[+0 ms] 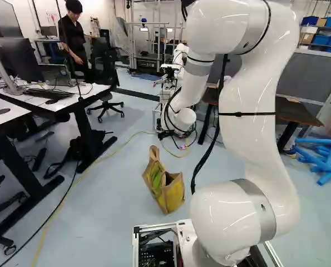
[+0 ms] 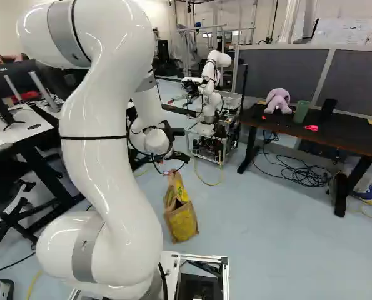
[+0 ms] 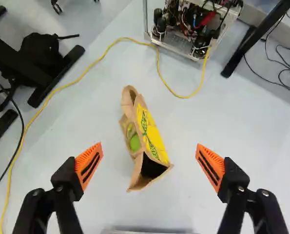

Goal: Pick up the bag on the ground and place it on the table

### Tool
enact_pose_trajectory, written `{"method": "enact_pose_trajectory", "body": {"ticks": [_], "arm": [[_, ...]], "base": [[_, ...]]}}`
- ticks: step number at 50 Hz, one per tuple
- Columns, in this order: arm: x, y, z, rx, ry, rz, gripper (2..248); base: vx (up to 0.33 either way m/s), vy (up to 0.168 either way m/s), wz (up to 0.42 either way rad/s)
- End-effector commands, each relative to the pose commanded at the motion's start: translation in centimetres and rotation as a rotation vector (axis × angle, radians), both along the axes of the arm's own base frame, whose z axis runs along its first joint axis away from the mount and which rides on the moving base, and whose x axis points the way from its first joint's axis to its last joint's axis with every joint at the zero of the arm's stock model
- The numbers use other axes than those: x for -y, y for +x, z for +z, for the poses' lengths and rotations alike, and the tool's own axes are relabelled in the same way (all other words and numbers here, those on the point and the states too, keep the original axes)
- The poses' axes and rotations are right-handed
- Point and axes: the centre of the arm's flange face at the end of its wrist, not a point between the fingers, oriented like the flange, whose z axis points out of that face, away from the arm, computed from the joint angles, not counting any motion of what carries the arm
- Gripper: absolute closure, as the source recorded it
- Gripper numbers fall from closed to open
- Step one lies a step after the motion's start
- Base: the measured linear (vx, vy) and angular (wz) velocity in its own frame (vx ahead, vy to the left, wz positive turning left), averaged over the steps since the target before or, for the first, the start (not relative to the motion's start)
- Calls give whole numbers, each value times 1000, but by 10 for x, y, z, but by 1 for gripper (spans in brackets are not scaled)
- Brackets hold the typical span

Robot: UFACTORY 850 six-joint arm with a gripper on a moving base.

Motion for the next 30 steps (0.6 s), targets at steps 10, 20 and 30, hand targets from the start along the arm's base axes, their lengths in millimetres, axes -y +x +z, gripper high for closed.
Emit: {"method": "enact_pose_trajectory", "body": {"ticks": [10,20,30], "arm": [[-2,18,-18,-58,3,-16,3],[-5,34,-35,-117,8,-33,3],[-10,49,-52,-178,13,-48,3]], "base": [[0,0,0],[0,0,0],[0,0,0]]}}
